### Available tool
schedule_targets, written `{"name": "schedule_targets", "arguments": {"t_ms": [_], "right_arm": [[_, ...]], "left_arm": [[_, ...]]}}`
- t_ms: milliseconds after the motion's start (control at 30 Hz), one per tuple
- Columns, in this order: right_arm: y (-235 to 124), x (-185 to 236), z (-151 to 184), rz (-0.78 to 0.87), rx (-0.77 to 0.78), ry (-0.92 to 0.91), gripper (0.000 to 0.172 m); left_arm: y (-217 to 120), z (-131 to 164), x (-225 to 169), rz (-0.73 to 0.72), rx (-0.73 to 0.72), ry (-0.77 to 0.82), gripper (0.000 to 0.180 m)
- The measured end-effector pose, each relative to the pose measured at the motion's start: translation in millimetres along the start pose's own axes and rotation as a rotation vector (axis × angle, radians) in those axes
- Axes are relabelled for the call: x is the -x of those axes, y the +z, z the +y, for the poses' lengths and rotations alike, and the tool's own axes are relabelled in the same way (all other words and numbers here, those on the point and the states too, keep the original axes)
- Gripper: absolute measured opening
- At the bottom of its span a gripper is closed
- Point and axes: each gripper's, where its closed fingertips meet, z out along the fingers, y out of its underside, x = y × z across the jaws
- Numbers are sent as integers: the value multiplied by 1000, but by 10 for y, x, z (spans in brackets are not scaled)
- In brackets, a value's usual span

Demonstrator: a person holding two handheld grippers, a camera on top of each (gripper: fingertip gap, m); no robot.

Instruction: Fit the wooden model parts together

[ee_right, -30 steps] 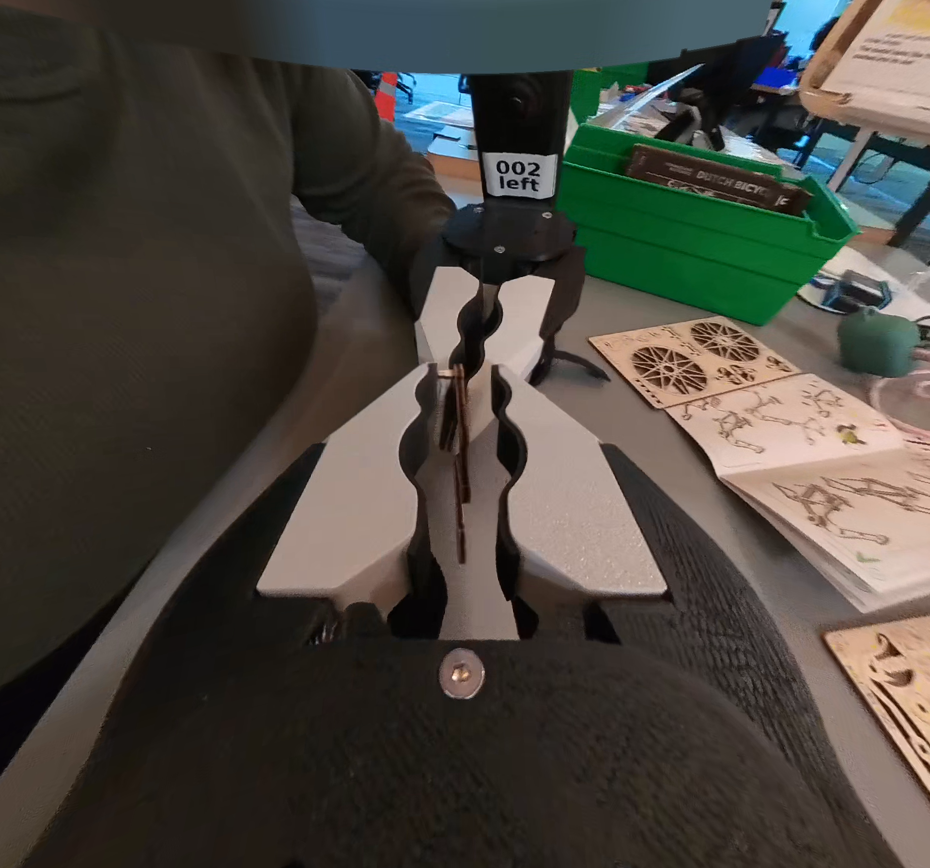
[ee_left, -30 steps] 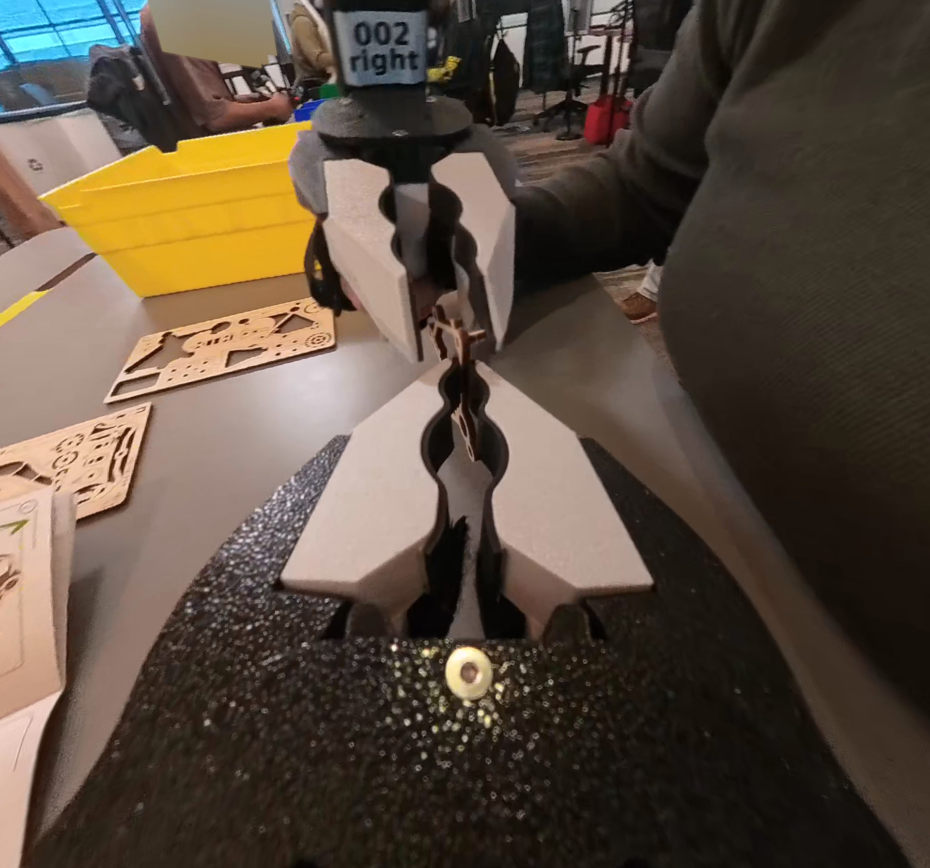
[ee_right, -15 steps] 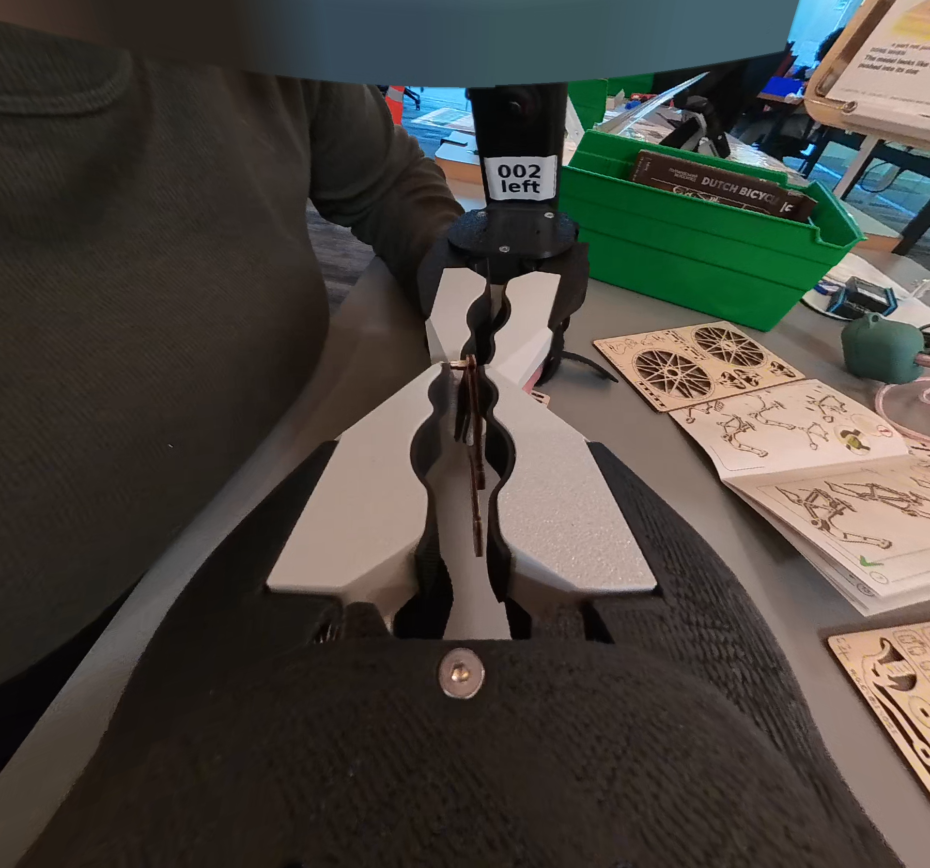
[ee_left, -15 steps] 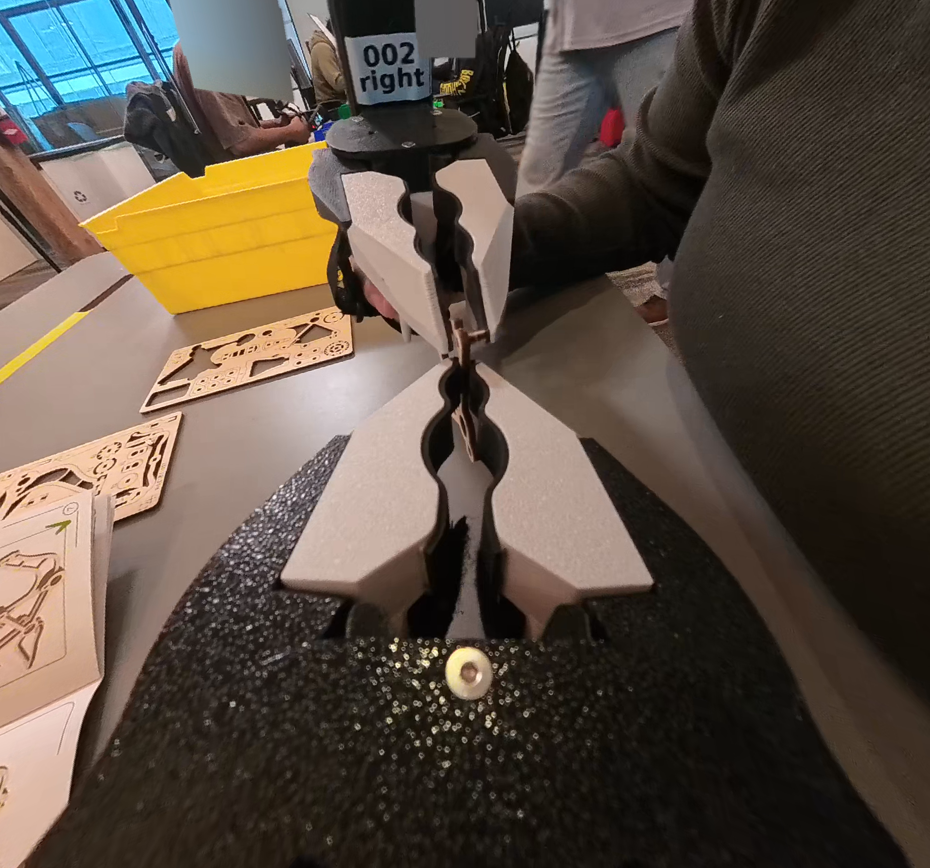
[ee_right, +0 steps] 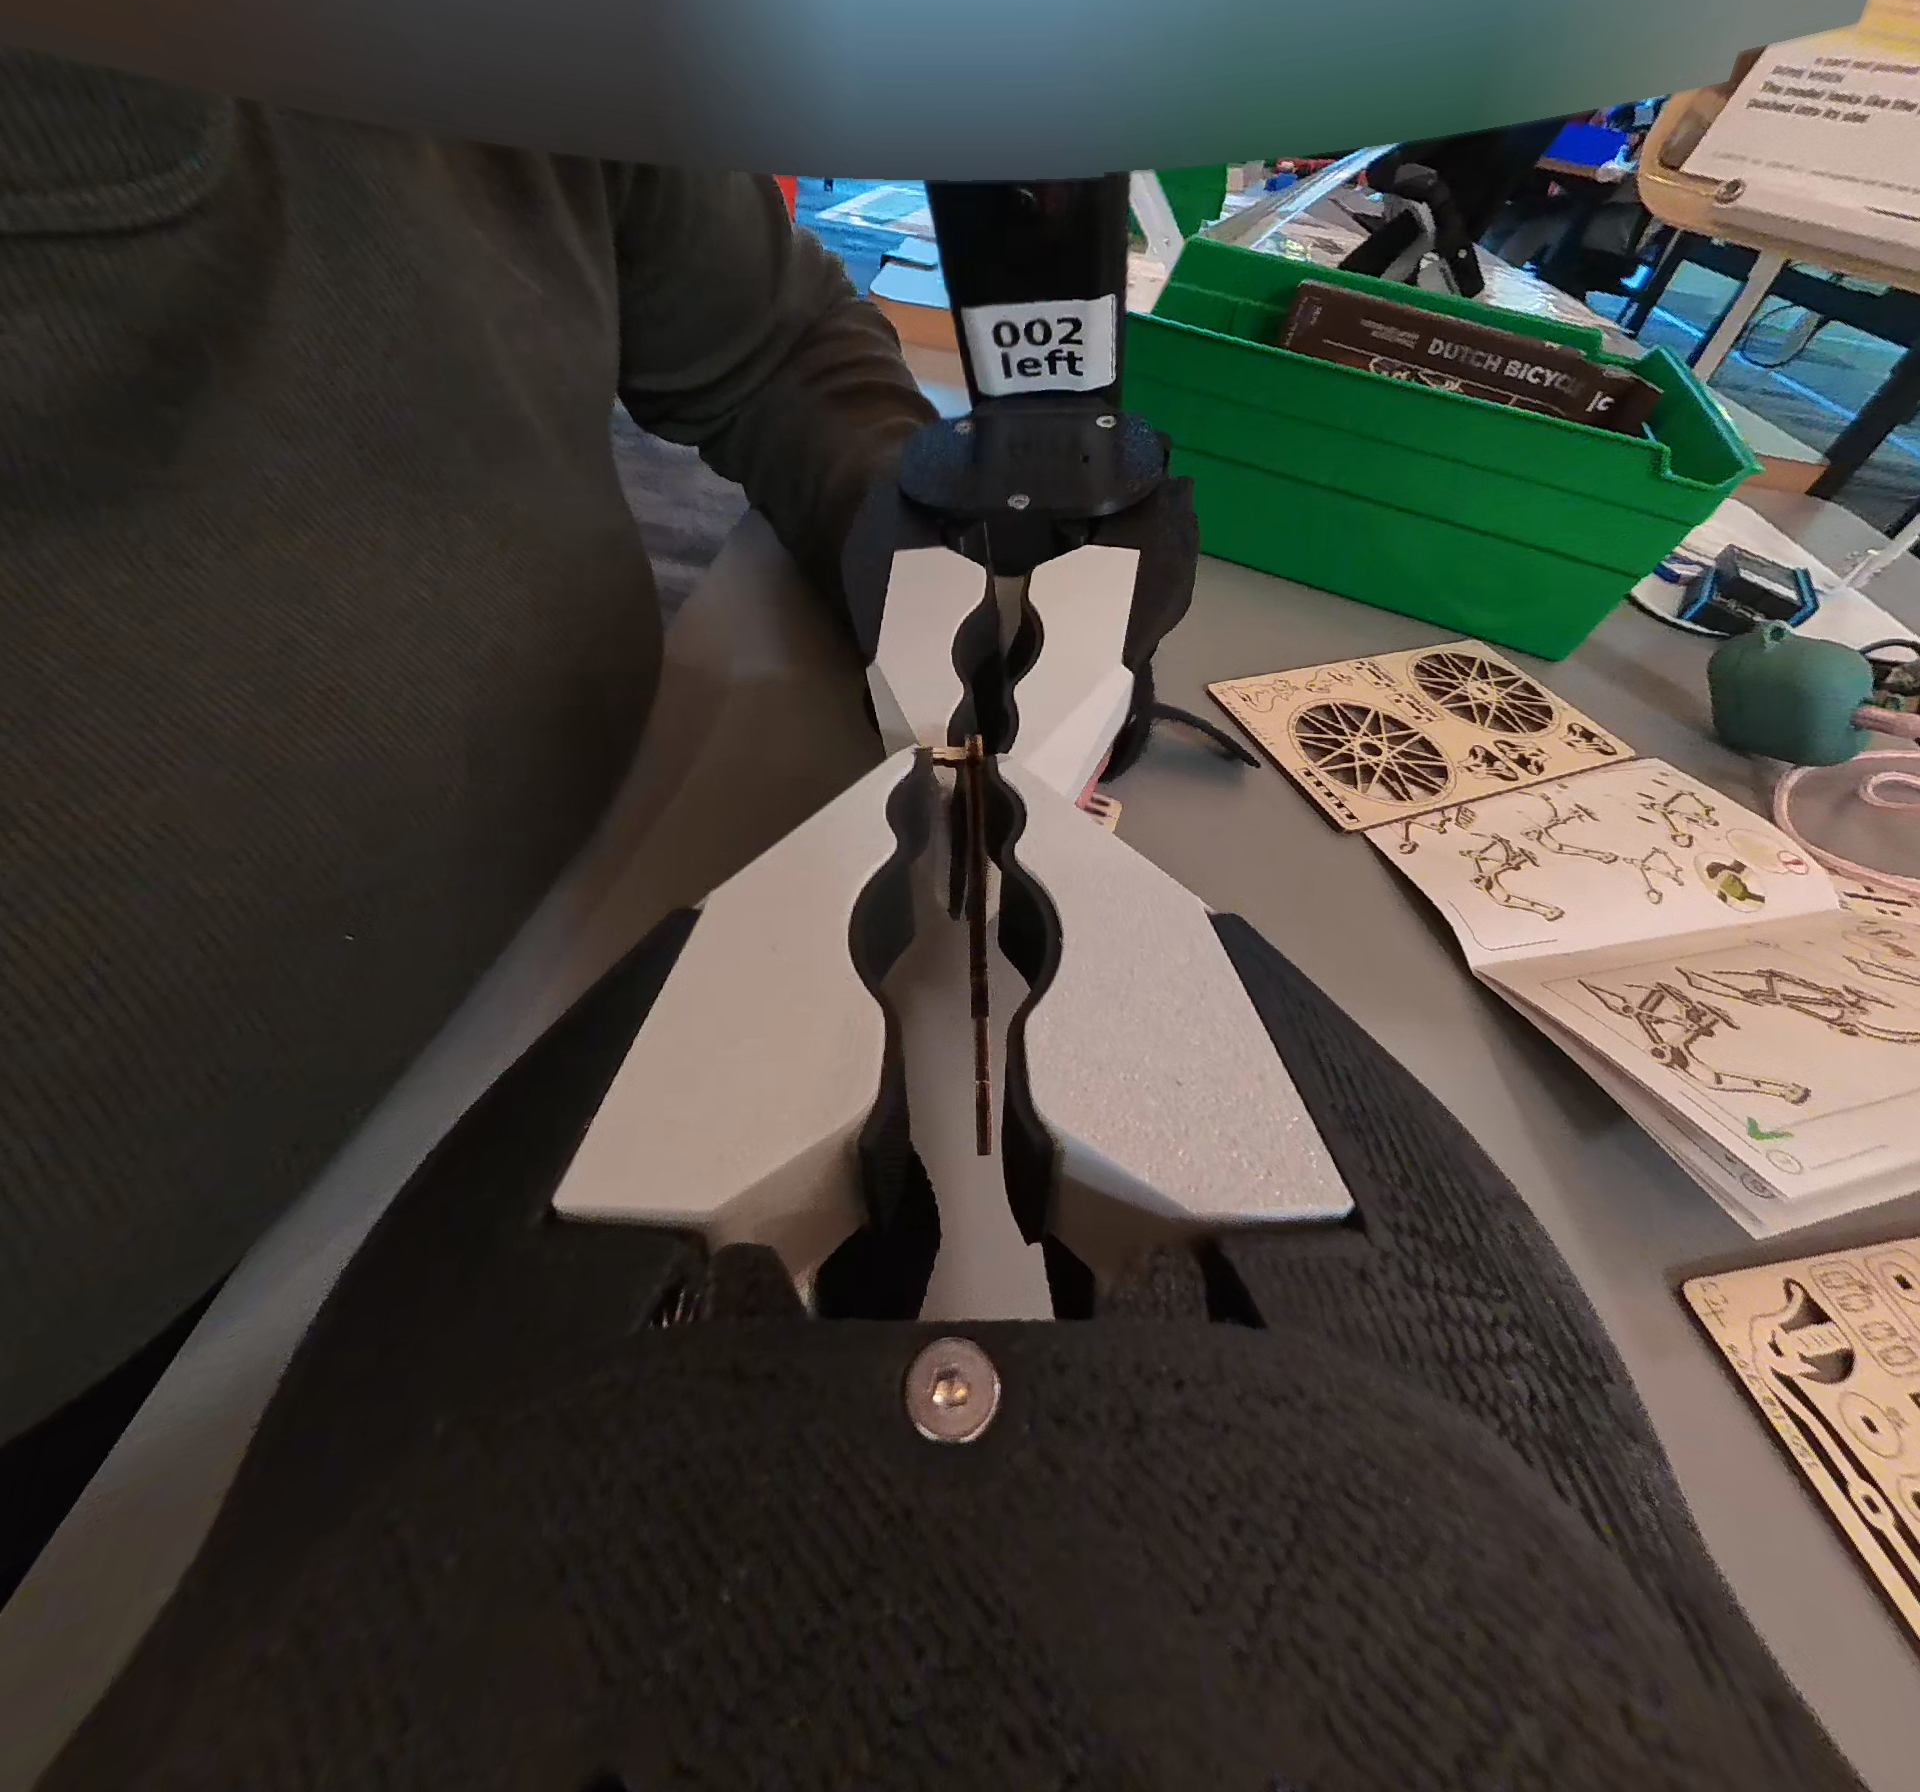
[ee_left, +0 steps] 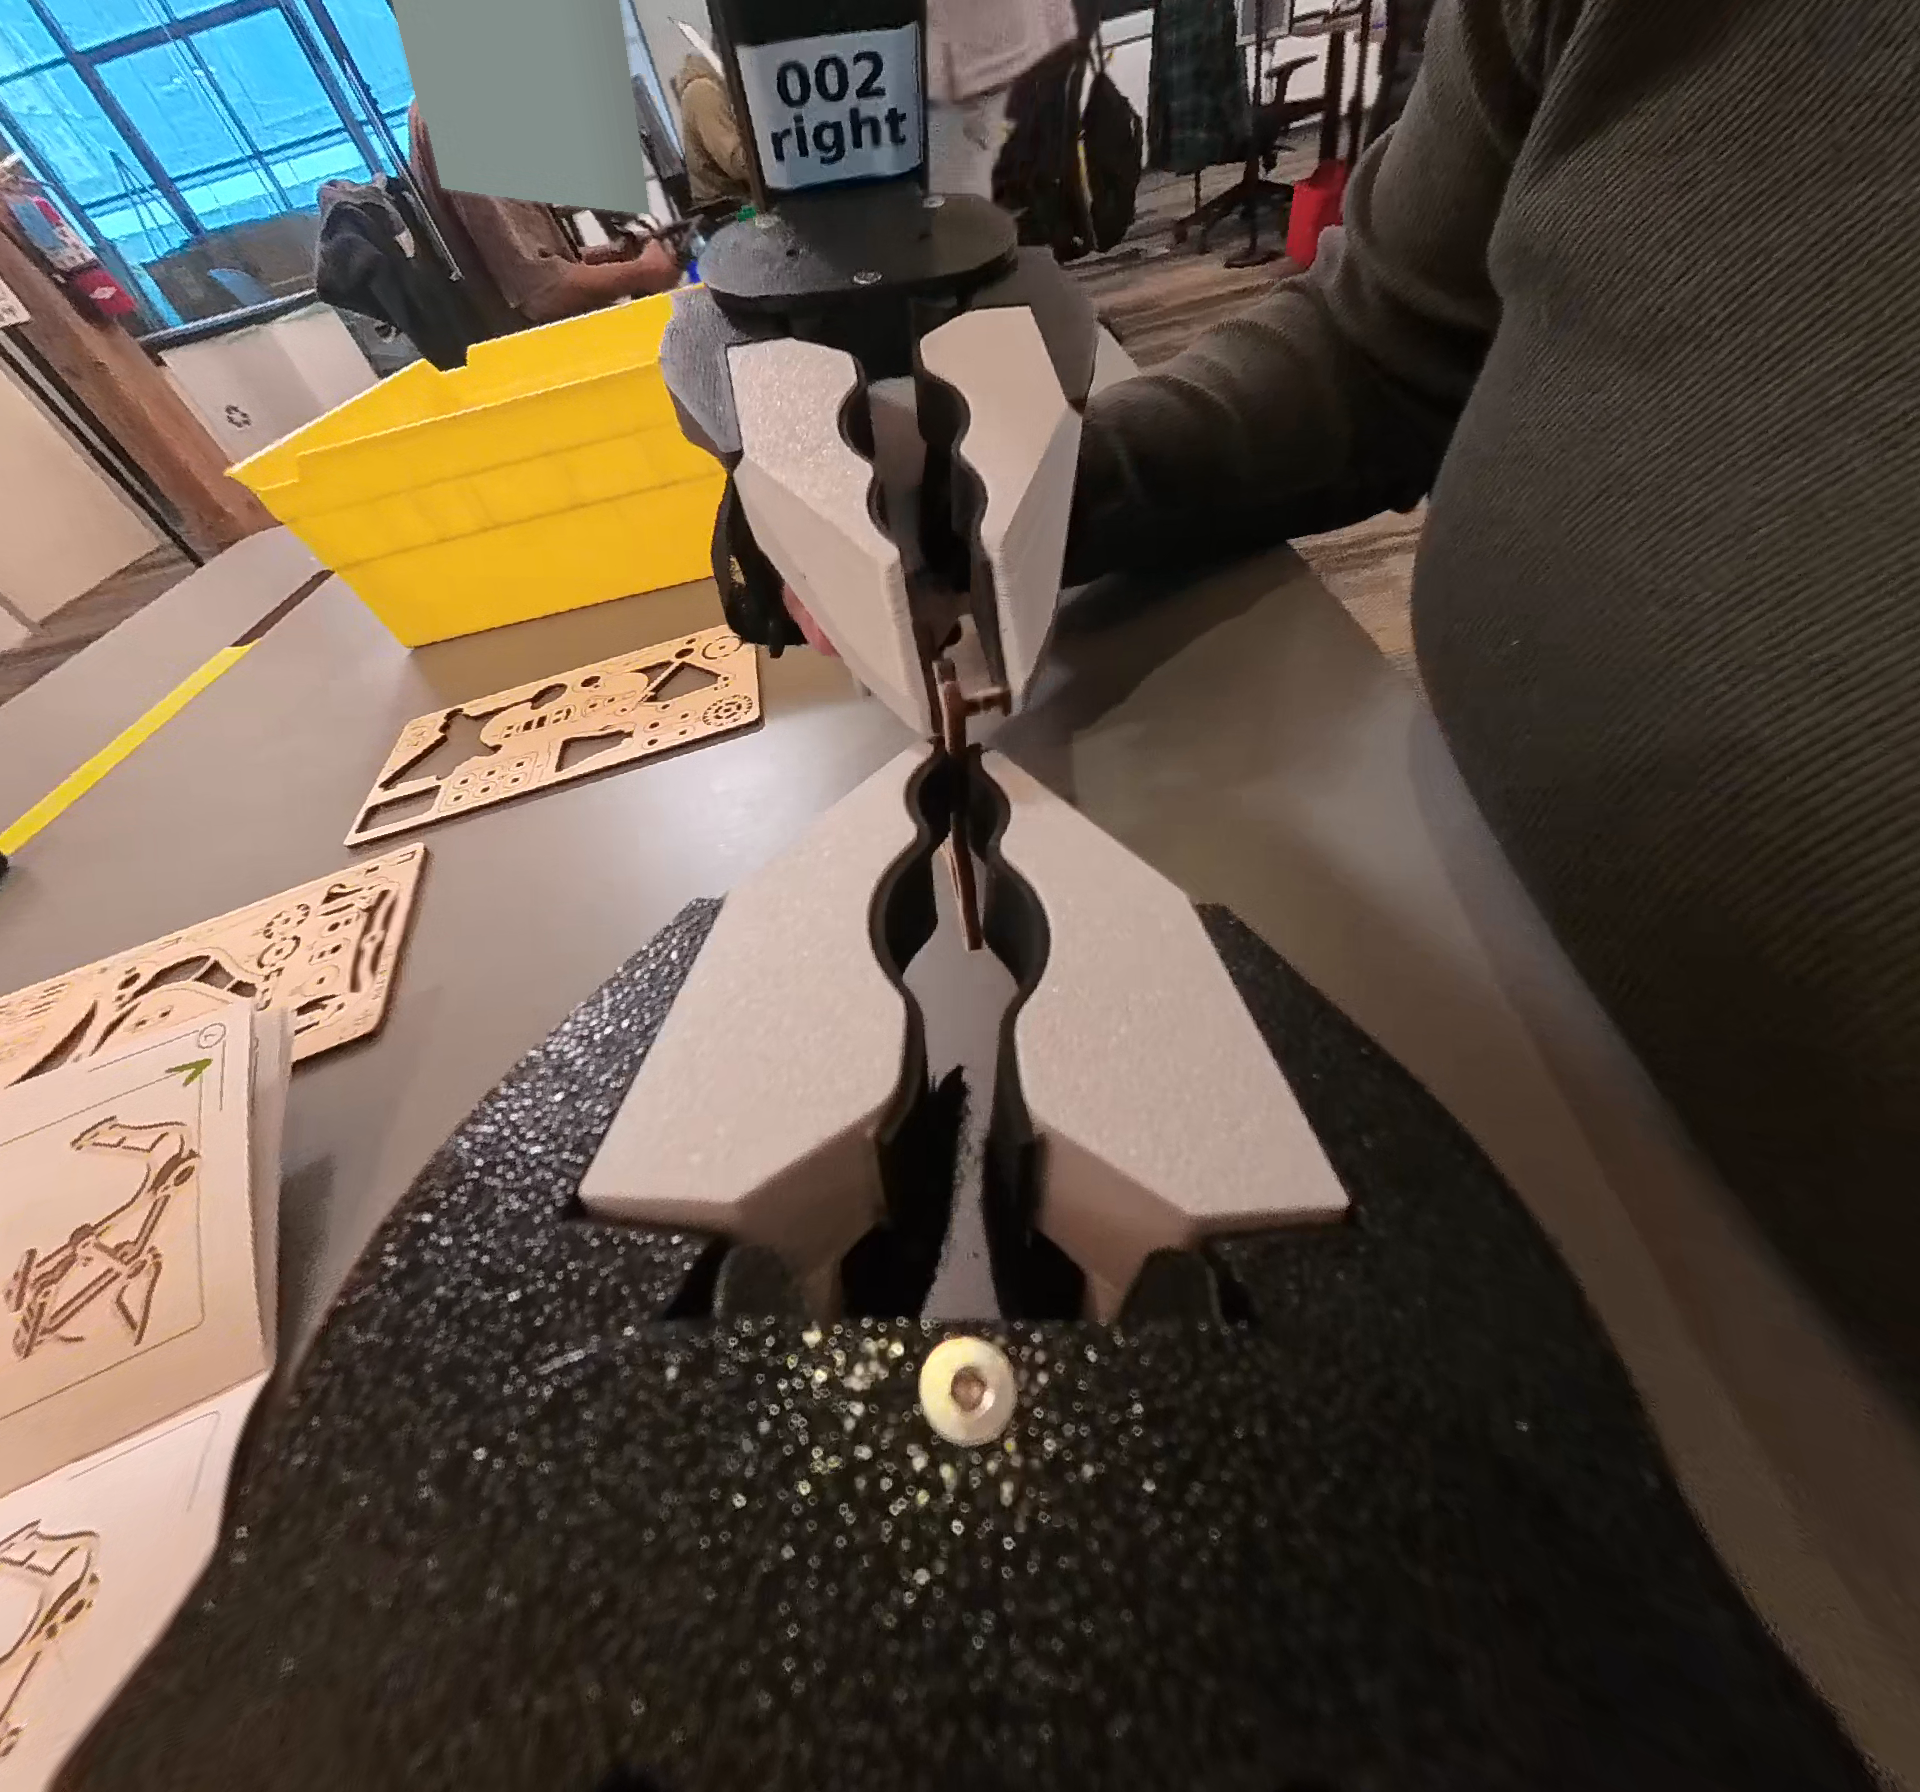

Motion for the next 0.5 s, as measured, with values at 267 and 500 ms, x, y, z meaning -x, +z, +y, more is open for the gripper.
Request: {"name": "schedule_targets", "arguments": {"t_ms": [267, 500], "right_arm": [[17, -33, 18, 44, 31, -35, 7], [19, -72, 9, 87, 27, -62, 7]], "left_arm": [[-10, 22, 44, -37, 12, 24, 0], [-22, 17, 95, -72, 14, 2, 0]]}}
